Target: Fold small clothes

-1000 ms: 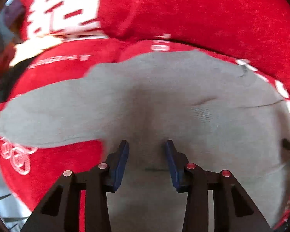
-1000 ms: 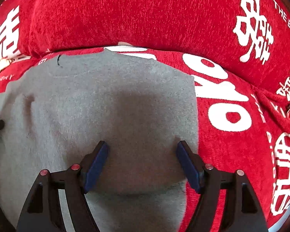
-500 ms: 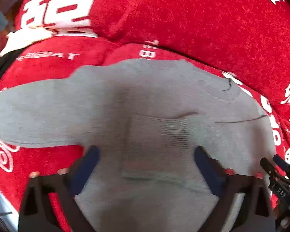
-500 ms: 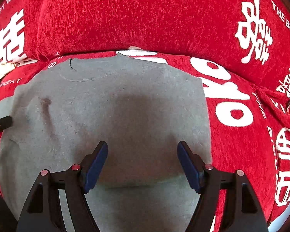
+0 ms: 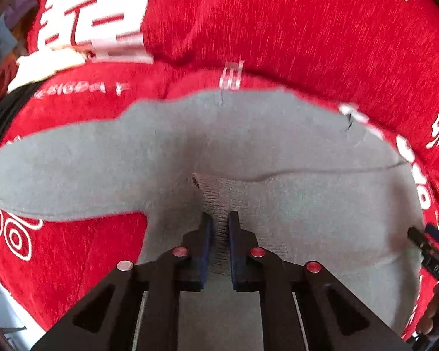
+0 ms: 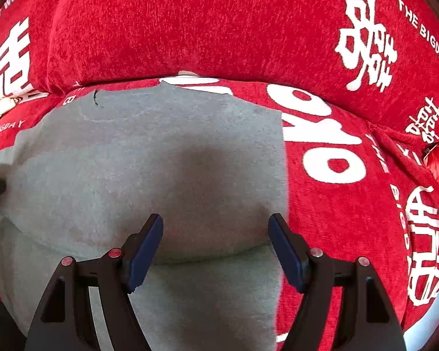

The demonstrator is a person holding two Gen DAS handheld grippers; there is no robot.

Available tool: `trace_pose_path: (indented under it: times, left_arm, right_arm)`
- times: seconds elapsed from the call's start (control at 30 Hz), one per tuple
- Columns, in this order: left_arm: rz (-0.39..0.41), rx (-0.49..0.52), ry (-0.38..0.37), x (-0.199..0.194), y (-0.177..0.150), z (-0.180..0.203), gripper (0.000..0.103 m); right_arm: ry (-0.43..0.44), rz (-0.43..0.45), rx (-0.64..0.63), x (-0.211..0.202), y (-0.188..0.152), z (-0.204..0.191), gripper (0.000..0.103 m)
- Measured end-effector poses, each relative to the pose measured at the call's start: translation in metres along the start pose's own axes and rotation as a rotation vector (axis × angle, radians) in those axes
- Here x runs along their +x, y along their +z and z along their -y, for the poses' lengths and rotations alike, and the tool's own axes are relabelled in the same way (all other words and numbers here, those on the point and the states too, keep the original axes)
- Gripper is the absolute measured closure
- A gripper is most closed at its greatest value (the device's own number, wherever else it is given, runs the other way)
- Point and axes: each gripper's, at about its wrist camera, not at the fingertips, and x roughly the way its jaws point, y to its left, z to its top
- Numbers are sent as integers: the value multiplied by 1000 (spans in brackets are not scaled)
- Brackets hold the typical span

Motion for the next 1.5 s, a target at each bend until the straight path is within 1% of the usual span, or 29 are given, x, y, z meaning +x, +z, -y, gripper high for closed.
trace_pose_path:
  times: [0.03, 0.1, 0.13, 0.17, 0.2, 0.27, 0.33, 0.4, 0.47, 0.5, 0.53, 0.6, 0.63, 0.7, 0.77, 0.83, 0.87, 0.93, 0.97, 1.03, 1.1, 1.17, 1.23, 1.3, 1.33, 1.37, 1.4, 1.47, 1.5]
  left_arm:
    - [-26, -2, 0, 6, 0, -1, 87]
    - [-25, -19, 17, 8, -1, -6, 67]
    - [-22, -39, 22, 4, 0, -11, 38]
    - [-11, -61, 11, -1, 1, -16, 19]
    - [16, -88, -1, -8, 1, -21, 18]
    - [65, -118, -8, -25, 3, -31, 18]
    - [84, -113, -13, -34, 7, -33, 18]
    - [79, -114, -35, -38, 12, -28, 18]
    - [58, -103, -88, -32, 17, -9, 18]
    - [43, -74, -112, -28, 18, 9, 18]
    - [34, -35, -128, -24, 18, 26, 18]
    - [11, 63, -167, -14, 15, 61, 18]
    - [-11, 112, -150, -4, 14, 79, 18]
    - [-53, 179, -83, 16, 12, 96, 18]
    - [-65, 188, -27, 29, 13, 90, 18]
    - [-28, 180, -29, 27, 17, 76, 18]
    - [-37, 163, -16, 26, 20, 68, 18]
    - [-45, 105, -13, 21, 24, 53, 18]
    - [-43, 72, -18, 17, 24, 48, 18]
    - [-34, 19, -60, 7, 20, 43, 18]
    - [-33, 28, -83, 4, 11, 51, 18]
    - [-44, 91, -77, 6, -4, 66, 18]
    - [-33, 177, -9, 8, -21, 80, 18]
    - [4, 223, 27, 4, -32, 85, 18]
    - [13, 226, 33, -1, -36, 83, 18]
    - [6, 216, 32, -8, -41, 79, 18]
    - [-2, 190, 12, -16, -47, 72, 18]
    - [21, 150, -42, -27, -58, 63, 18]
    - [24, 149, -49, -29, -66, 61, 18]
  right_arm:
    - [5, -4, -9, 2, 2, -5, 26]
    - [11, -10, -42, 8, 4, -16, 26]
    - [11, -15, -74, 12, 6, -24, 26]
    - [0, -24, -114, 18, 7, -31, 26]
    - [-14, -30, -145, 23, 8, -35, 26]
    - [-4, -20, -129, 27, 14, -25, 25]
    - [-41, -37, -22, 33, 24, 4, 25]
    - [-66, -35, 77, 34, 30, 29, 25]
    - [-52, -12, 137, 30, 34, 45, 25]
    - [-33, -7, 146, 30, 37, 45, 24]
    - [-18, -7, 139, 30, 39, 42, 24]
    - [25, -19, 52, 36, 45, 19, 24]
    - [37, -26, 12, 39, 46, 11, 24]
    - [50, -55, -76, 51, 49, -7, 24]
    - [39, -38, -96, 59, 53, -1, 21]
    - [48, -57, -9, 67, 61, 27, 21]
    - [49, -63, 44, 69, 63, 43, 21]
    - [-12, -71, 146, 65, 62, 71, 21]
    - [-6, -60, 168, 61, 60, 76, 21]
    - [31, -24, 183, 43, 48, 76, 21]
    - [86, -3, 138, 28, 33, 57, 21]
    - [123, 0, 65, 21, 17, 31, 21]
    - [111, -5, -26, 20, 1, 3, 21]
    - [53, -9, -112, 22, -21, -22, 21]
    - [31, 38, -112, 16, -32, -23, 21]
    - [19, 52, -112, 12, -38, -26, 21]
    - [11, 42, -112, 5, -44, -25, 21]
    - [51, 50, -95, -9, -56, -24, 21]
    - [78, 68, -95, -17, -64, -27, 21]
